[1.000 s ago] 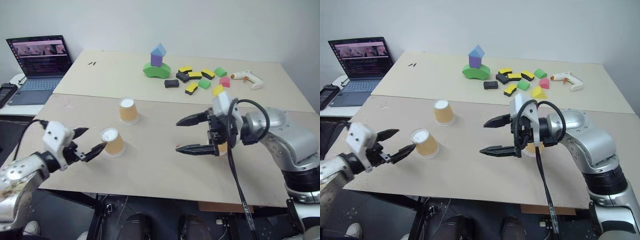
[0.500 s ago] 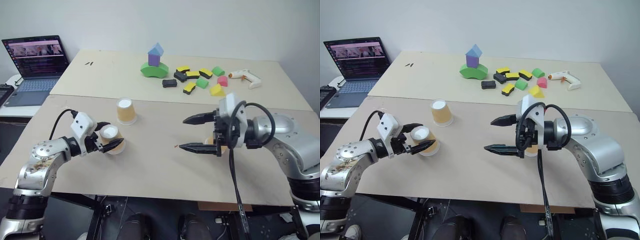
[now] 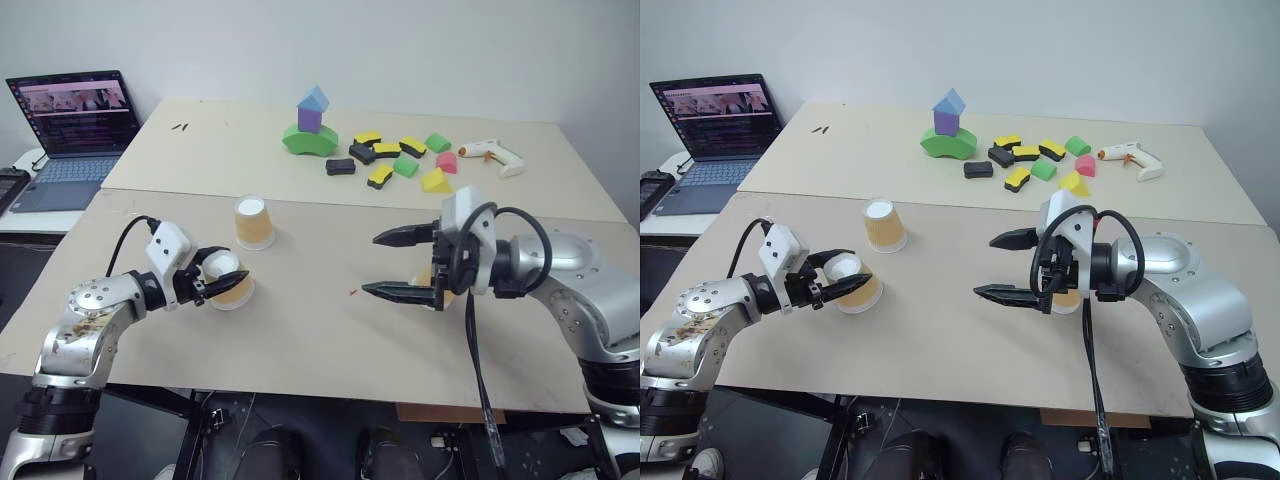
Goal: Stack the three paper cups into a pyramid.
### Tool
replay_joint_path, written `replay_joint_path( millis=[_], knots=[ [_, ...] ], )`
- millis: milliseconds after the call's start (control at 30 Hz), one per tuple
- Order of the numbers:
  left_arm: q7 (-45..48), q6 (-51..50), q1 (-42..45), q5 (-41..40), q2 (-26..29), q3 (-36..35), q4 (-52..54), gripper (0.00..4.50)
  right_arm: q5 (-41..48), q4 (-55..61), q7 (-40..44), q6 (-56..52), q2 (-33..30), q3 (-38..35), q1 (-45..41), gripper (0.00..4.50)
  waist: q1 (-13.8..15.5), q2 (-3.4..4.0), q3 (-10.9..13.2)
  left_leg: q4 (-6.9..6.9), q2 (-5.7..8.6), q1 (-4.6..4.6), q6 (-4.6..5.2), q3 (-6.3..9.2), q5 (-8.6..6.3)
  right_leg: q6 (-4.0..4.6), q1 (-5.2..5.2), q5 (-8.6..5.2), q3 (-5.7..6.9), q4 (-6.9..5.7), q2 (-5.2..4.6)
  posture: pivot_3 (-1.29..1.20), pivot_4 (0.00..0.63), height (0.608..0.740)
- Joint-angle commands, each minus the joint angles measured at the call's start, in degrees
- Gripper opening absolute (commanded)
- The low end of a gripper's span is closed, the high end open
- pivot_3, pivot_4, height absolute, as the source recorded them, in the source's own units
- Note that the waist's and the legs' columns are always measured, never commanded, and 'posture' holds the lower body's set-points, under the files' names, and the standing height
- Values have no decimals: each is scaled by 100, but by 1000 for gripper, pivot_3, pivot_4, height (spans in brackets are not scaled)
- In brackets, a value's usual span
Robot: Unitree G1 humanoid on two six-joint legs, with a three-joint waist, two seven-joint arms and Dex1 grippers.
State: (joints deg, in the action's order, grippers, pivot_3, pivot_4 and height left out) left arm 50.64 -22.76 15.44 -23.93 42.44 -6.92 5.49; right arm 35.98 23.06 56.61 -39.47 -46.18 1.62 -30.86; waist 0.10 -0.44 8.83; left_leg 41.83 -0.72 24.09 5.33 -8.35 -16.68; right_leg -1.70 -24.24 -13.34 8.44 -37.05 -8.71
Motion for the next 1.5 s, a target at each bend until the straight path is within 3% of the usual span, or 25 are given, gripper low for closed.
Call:
replay_joint_path(
  millis=[33, 233, 367, 633, 967, 1033, 1133, 1300, 1500],
  knots=[
    [72, 47, 194, 57, -61, 166, 163, 2606, -78, 78, -97, 126, -24, -205, -31, 4500, 7, 0, 0, 0, 0, 0, 0, 0, 0, 0, 0, 0, 0, 0, 0, 0, 150, 695],
    [189, -139, 1139, 66, -634, 881, 76, 2606, -283, -124, -264, 209, -30, -302, -52, 4500, 76, -2, 0, 9, 2, 2, 1, 2, 0, 0, 7, 1, 5, -1, -1, 0, 150, 695],
    [54, -557, 2048, 160, -1665, 1680, -303, 2606, -425, -278, -427, 270, -104, -513, -2, 4500, 82, -2, 0, 9, 6, 7, 2, 2, 2, -2, 6, 1, 8, -5, -1, 0, 150, 695],
    [-119, -42, 2303, 930, -2600, 2359, -1461, 2606, -387, -108, -619, 137, -230, -844, 270, 4500, -6, 0, -1, -2, -4, 7, 3, -1, 2, -1, 1, 0, 8, -4, 19, 0, 150, 695],
    [-432, 423, 2389, 1380, -2911, 2287, -2170, 2606, -248, 66, -857, -8, -233, -1113, 507, 4500, 60, 3, -3, 39, -5, -12, 3, 13, 2, 2, 29, 15, 0, -9, -12, 0, 150, 695],
    [-442, 461, 2364, 1416, -2921, 2290, -2183, 3570, -240, 71, -886, -11, -213, -1116, 510, 4500, 59, 4, -4, 39, -5, -14, 3, 13, 3, 4, 28, 16, 0, -10, -13, 0, 150, 695],
    [-430, 487, 2303, 1348, -2942, 2176, -1990, 4424, -249, 42, -919, 11, -174, -1078, 508, 4500, 49, 4, -3, 35, -5, -8, 4, 11, 3, 4, 18, 16, 0, -12, -11, 0, 150, 695],
    [-600, 108, 2320, 1004, -2882, 1700, -1278, 4424, -267, -57, -930, 43, -113, -993, 442, 4500, 62, 3, -3, 35, -5, 19, 5, 12, 4, 3, 1, 14, 10, -5, 2, 0, 150, 695],
    [-752, -892, 1918, 485, -2430, 1224, 382, 4424, -334, -224, -854, 121, -82, -910, 366, 4500, 44, 4, -3, 36, -5, 13, 5, 15, 4, 2, 7, 14, 6, -5, 1, 0, 150, 695]
  ],
)
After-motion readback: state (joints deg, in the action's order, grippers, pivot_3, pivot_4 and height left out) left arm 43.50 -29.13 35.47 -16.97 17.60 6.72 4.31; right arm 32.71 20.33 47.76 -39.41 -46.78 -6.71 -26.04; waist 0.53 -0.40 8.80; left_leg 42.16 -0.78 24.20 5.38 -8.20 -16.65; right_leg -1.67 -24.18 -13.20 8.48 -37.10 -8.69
